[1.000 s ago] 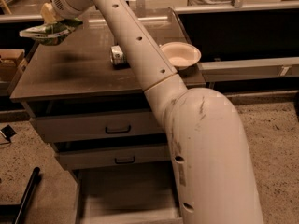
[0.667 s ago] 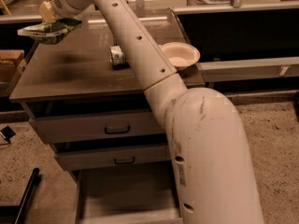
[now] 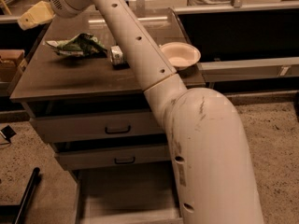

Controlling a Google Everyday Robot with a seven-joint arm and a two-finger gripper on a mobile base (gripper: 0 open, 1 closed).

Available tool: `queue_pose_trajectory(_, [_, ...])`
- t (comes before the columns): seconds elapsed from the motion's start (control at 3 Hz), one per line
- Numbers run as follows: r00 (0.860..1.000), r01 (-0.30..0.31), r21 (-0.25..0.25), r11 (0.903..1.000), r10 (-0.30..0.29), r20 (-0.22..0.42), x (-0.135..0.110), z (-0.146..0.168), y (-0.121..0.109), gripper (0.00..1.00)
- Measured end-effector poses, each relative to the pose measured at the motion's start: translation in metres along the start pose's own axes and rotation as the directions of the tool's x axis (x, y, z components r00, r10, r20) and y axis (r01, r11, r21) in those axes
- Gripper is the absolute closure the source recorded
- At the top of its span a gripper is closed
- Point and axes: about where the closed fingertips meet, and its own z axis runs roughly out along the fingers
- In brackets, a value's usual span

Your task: Pick green jalapeno chip bag from bottom drawer and place on counter

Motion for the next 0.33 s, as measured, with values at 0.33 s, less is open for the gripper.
queue_pose_trajectory(0.33, [1.0, 0.0, 0.0, 1.0, 0.0, 0.0, 0.0, 0.0, 0.0, 0.0])
